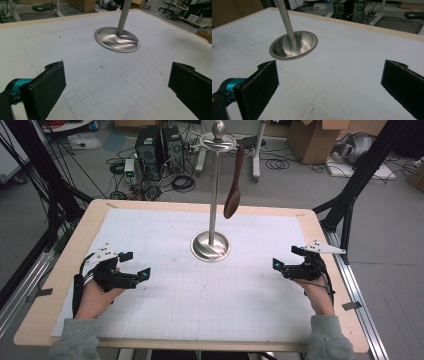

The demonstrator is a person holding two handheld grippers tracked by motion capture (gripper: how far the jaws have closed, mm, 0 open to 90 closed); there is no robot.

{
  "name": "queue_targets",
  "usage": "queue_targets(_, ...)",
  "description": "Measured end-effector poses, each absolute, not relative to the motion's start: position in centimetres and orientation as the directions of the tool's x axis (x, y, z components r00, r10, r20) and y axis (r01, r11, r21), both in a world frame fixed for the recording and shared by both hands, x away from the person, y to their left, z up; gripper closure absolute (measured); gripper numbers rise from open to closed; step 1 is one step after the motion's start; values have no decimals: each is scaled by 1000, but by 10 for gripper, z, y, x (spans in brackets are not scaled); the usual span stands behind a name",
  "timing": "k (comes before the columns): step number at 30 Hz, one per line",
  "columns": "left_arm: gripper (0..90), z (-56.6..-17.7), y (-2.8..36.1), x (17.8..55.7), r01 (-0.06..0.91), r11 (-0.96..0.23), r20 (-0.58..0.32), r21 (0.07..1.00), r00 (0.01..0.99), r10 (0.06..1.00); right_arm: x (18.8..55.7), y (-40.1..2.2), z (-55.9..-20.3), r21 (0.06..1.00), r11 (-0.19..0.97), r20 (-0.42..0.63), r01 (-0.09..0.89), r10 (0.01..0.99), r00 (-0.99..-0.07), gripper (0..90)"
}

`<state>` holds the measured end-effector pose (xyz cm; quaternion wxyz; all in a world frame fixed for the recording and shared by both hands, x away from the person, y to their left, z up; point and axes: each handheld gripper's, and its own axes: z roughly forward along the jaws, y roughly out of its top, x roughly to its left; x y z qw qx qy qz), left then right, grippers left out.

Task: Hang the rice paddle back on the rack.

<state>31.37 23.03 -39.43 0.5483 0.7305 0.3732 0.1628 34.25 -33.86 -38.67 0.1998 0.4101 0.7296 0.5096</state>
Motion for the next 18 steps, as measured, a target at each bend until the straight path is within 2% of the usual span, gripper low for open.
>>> queue_targets(7,17,-395,230,314,366,-121,-170,922,667,725,336,-350,-394,909,82,173,408,817,-550,0)
queue_targets(18,18,-396,232,314,367,-115,-173,923,664,728,329,-367,-404,902,61,191,428,832,-521,0)
